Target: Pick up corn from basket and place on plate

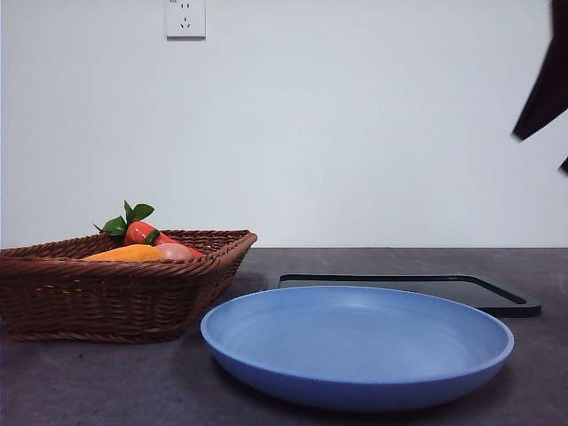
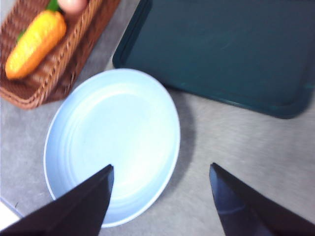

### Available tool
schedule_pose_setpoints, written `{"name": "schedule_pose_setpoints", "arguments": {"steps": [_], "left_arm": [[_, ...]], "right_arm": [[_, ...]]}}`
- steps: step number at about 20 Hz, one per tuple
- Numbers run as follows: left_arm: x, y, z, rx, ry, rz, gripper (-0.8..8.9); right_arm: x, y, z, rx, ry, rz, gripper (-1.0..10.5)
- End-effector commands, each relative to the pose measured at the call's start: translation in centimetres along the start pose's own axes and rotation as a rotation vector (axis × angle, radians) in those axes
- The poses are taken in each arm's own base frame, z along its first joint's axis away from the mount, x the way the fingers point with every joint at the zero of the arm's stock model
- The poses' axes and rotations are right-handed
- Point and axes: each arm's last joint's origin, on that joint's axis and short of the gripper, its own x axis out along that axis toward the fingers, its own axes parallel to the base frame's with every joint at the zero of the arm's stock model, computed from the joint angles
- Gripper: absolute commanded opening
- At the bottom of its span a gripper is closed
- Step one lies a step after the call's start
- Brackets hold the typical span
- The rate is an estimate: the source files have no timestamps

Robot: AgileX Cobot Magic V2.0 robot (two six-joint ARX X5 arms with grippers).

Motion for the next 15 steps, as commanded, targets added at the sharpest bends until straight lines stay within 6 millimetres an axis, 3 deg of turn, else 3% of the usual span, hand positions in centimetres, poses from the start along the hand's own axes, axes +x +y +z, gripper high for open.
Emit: {"name": "schedule_pose_setpoints", "arguments": {"steps": [1,7,12,15], "left_arm": [[-0.2,-0.2,0.5,0.011,-0.021,-0.008,4.17],[-0.2,-0.2,0.5,0.000,-0.021,-0.008,4.17],[-0.2,-0.2,0.5,0.000,-0.021,-0.008,4.17],[-0.2,-0.2,0.5,0.000,-0.021,-0.008,4.17]], "right_arm": [[1.9,-0.3,0.8,0.020,0.053,0.016,3.2],[7.5,-1.8,0.8,0.056,0.220,0.034,3.1],[10.8,-2.2,0.1,0.059,0.312,0.049,3.0],[12.1,-2.3,-0.3,0.057,0.351,0.055,2.3]]}}
